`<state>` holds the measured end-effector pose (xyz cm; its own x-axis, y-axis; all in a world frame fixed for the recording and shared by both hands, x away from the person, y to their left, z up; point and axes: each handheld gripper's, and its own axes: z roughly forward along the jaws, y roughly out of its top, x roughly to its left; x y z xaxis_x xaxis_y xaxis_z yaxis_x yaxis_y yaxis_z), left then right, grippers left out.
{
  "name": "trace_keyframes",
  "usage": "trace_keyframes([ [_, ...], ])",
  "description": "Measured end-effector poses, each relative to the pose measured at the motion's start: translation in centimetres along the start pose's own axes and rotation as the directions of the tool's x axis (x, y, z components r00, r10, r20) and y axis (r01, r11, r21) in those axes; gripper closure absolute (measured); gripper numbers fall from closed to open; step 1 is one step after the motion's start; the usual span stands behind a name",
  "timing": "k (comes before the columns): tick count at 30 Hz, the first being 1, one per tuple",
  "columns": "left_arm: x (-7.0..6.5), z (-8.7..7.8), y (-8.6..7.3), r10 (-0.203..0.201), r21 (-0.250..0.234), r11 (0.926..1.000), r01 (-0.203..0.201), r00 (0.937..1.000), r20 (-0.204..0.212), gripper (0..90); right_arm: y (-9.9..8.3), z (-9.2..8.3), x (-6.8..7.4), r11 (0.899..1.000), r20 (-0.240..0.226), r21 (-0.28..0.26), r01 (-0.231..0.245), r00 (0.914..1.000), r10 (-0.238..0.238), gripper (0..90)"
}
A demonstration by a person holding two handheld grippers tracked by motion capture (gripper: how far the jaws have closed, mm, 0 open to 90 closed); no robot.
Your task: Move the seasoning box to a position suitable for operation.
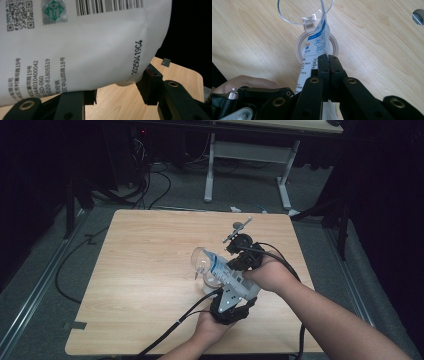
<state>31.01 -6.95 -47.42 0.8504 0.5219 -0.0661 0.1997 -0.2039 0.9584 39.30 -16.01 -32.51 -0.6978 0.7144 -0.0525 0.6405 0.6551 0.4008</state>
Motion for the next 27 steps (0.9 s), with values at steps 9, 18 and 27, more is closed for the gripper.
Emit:
trace_keyframes([
  [9,0.00,-0.07,0.07,-0.002,-0.002,1.0000,0.002,1.0000,0.000,56.0,0.06,0.01,0.02,1.000,-0.001,-0.004,0.006,1.0000,-0.006,89.7],
  [18,0.02,-0.14,0.05,0.000,-0.004,1.0000,0.000,1.0000,0.002,56.0,0.05,0.00,0.09,1.000,0.001,-0.004,0.005,1.0000,-0.005,89.7],
  [27,0.01,-0.20,0.02,-0.003,-0.007,1.0000,0.003,1.0000,0.003,56.0,0.11,0.06,0.12,1.000,0.001,-0.004,0.012,0.9999,-0.012,89.7],
])
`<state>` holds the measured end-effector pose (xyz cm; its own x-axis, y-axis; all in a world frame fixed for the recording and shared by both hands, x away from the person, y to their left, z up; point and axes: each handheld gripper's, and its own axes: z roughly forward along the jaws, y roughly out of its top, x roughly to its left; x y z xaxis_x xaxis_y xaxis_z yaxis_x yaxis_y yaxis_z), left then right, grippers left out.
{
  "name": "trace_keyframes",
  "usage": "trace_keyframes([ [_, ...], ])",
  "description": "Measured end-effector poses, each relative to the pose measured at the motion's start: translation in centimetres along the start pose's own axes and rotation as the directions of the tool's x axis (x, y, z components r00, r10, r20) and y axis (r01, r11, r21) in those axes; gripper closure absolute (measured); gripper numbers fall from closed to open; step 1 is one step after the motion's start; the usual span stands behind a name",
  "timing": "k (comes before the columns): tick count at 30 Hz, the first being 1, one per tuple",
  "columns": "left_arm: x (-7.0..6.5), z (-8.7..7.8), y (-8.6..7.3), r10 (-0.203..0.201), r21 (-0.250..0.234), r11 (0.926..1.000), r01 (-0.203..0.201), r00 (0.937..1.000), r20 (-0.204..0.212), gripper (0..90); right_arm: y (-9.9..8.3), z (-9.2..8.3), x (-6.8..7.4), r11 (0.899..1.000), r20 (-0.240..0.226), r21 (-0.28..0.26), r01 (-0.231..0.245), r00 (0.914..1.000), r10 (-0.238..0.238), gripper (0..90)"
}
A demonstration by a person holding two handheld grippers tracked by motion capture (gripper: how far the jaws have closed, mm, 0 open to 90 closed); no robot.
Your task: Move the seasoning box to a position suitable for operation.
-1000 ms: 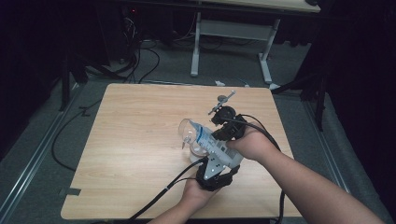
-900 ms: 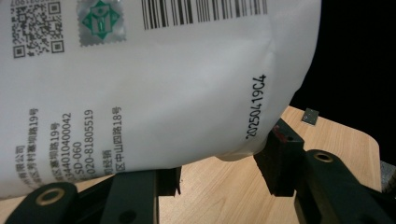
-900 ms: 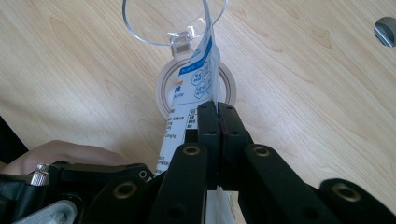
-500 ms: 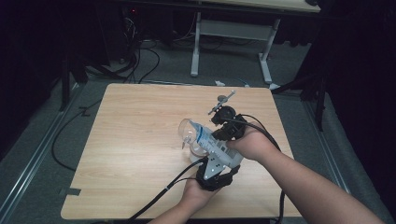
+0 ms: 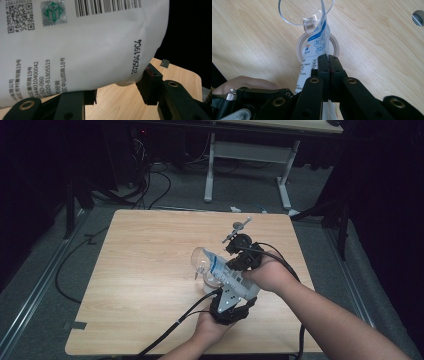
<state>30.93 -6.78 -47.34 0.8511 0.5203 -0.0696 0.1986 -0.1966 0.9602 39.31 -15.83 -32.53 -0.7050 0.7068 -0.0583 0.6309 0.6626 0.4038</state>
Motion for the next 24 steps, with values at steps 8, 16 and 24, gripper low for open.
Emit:
trace_keyframes([
  [8,-0.02,0.02,-0.02,-0.001,-0.002,1.0000,0.001,1.0000,0.000,56.0,-0.03,0.04,-0.01,1.000,-0.003,-0.005,0.000,1.0000,0.000,89.7],
  [16,-0.02,0.00,0.02,-0.003,-0.002,1.0000,0.003,1.0000,-0.001,56.0,0.01,0.13,0.10,1.000,-0.003,-0.001,-0.006,1.0000,0.006,89.8],
  [24,0.01,-0.07,0.12,-0.003,-0.007,1.0000,0.003,1.0000,0.002,56.0,0.15,0.08,0.10,1.000,-0.002,0.001,0.004,1.0000,-0.004,89.7],
])
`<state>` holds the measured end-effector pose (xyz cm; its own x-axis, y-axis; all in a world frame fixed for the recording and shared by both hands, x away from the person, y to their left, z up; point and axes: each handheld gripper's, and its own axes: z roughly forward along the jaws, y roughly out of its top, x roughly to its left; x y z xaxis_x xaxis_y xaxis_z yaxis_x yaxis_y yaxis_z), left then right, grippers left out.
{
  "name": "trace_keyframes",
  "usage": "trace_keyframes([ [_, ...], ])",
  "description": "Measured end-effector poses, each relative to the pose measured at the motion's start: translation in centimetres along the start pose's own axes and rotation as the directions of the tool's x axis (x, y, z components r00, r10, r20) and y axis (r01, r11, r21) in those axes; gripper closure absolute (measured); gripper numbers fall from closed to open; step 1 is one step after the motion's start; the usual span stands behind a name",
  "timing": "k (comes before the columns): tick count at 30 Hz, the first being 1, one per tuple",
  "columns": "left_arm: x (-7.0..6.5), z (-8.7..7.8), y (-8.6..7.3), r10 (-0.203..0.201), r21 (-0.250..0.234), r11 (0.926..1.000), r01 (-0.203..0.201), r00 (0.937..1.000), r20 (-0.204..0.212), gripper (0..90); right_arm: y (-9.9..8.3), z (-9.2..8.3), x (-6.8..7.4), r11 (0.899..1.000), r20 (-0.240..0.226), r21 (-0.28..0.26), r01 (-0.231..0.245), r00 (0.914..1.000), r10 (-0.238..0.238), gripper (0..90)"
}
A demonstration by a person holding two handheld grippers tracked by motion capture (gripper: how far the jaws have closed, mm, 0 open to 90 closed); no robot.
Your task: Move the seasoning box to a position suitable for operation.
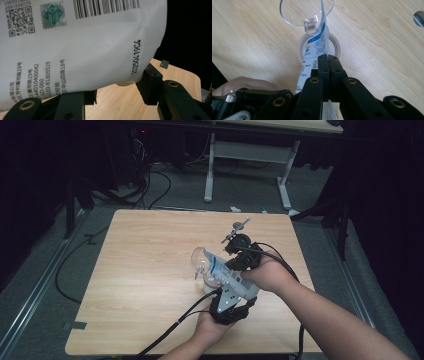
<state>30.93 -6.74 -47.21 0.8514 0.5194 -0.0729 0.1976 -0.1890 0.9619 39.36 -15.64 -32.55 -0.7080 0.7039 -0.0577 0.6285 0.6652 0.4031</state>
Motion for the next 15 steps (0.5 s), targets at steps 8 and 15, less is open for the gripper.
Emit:
trace_keyframes([
  [8,0.17,-0.06,0.02,0.003,0.003,1.0000,-0.003,1.0000,-0.005,56.1,0.15,0.03,0.08,1.000,-0.004,-0.002,-0.003,1.0000,0.003,89.8],
  [15,0.15,-0.11,0.11,-0.003,-0.003,1.0000,0.003,1.0000,-0.003,56.1,0.22,0.04,0.07,1.000,-0.003,-0.006,0.004,1.0000,-0.004,89.7],
])
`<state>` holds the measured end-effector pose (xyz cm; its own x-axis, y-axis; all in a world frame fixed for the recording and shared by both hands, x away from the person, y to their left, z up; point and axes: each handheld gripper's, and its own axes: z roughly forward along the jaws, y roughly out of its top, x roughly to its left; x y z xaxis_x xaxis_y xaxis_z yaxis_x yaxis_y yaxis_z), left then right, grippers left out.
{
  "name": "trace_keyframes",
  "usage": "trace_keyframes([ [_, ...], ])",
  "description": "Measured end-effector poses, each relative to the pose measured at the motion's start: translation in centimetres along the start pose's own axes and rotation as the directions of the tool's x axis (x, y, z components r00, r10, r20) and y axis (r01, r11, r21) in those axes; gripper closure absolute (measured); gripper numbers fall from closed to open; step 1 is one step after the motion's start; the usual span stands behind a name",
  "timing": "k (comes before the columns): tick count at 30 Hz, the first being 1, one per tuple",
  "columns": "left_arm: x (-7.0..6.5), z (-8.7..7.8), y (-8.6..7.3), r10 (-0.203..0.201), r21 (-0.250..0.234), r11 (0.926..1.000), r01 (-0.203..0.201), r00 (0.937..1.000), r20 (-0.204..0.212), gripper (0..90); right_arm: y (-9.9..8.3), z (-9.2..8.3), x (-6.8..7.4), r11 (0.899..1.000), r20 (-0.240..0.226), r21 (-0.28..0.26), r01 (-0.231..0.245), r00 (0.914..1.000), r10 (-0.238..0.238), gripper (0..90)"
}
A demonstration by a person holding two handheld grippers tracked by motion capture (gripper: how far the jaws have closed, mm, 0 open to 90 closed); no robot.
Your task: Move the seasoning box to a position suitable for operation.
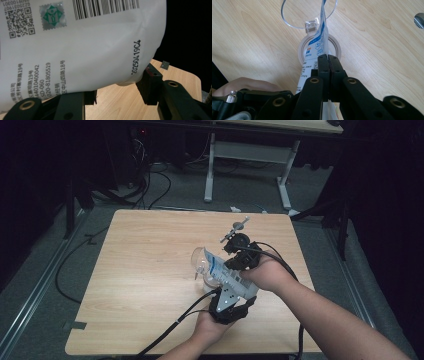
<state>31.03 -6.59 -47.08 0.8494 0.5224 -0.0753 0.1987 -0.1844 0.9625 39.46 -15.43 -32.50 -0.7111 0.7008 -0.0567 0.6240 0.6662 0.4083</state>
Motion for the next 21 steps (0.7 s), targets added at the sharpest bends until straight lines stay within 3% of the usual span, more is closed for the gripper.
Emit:
trace_keyframes([
  [21,0.01,-0.10,0.10,0.001,-0.008,1.0000,-0.001,1.0000,0.001,56.1,0.10,-0.12,0.05,1.000,0.000,-0.005,0.000,1.0000,0.000,89.7],
])
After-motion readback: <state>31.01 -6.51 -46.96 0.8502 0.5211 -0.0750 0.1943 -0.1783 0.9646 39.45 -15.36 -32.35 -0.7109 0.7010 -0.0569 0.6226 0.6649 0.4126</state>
